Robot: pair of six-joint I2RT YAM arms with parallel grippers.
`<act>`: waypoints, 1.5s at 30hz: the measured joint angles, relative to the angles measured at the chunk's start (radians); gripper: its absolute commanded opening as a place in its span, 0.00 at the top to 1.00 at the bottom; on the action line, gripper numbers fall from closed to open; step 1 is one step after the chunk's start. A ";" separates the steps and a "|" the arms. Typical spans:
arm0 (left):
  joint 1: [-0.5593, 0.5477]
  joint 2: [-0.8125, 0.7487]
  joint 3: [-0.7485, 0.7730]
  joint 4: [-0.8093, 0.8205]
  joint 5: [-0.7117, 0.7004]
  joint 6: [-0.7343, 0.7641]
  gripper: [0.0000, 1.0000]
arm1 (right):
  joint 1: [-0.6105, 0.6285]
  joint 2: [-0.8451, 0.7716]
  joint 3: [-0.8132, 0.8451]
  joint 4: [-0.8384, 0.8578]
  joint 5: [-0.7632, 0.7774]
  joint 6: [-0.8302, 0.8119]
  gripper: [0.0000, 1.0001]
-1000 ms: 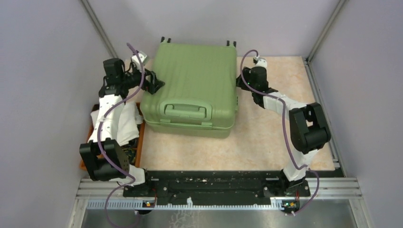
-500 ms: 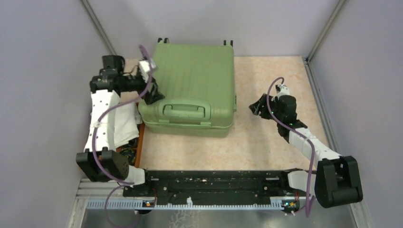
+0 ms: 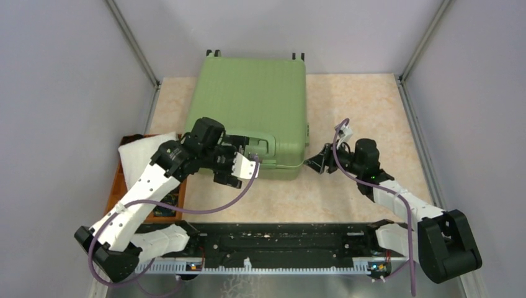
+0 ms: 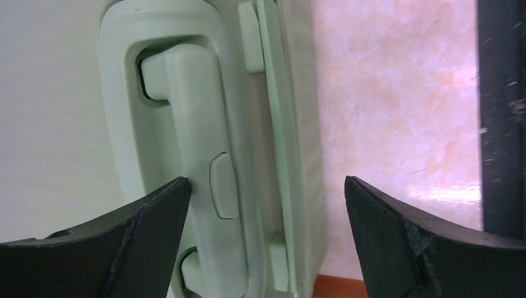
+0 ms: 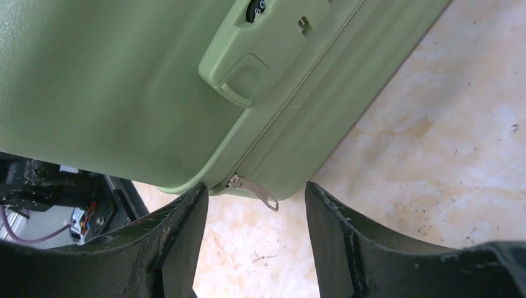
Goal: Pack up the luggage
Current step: Zip the luggage at the center of the board.
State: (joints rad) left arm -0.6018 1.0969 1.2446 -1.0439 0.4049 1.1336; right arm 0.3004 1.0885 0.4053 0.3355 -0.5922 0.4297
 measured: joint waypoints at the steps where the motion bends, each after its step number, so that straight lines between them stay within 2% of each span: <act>1: -0.024 -0.012 -0.019 0.023 -0.037 0.012 0.01 | 0.002 0.000 0.000 0.008 -0.005 -0.001 0.40; 7: -0.084 -0.039 -0.173 0.218 -0.209 0.079 0.01 | 0.005 -0.007 -0.021 0.021 0.017 -0.019 0.42; 12: -0.118 -0.052 -0.256 0.345 -0.288 0.176 0.01 | 0.005 -0.002 -0.021 0.053 0.020 -0.039 0.43; 23: -0.105 0.131 -0.111 0.367 -0.303 0.230 0.04 | 0.005 0.125 -0.021 0.179 -0.046 -0.094 0.43; 29: -0.085 0.129 -0.070 0.307 -0.302 0.222 0.02 | -0.001 0.162 0.015 0.159 -0.016 -0.162 0.39; 33: -0.055 0.108 -0.004 0.226 -0.307 0.145 0.02 | -0.028 0.157 0.051 0.115 -0.002 -0.214 0.35; 35: 0.000 0.108 0.084 0.173 -0.263 0.085 0.02 | -0.037 0.145 0.066 0.065 0.013 -0.260 0.33; 37: 0.106 0.109 0.187 0.137 -0.198 0.029 0.01 | -0.041 0.136 0.088 0.008 0.024 -0.318 0.32; 40: 0.325 0.116 0.321 0.116 -0.107 -0.045 0.01 | -0.042 0.147 0.137 -0.075 0.021 -0.409 0.30; 45: 0.623 0.159 0.344 0.146 -0.052 -0.159 0.01 | -0.042 0.217 0.185 -0.117 -0.002 -0.524 0.29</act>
State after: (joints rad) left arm 0.0212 1.2564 1.5890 -0.8982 0.3527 0.9749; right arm 0.2588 1.3052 0.5907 0.2180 -0.5945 -0.0940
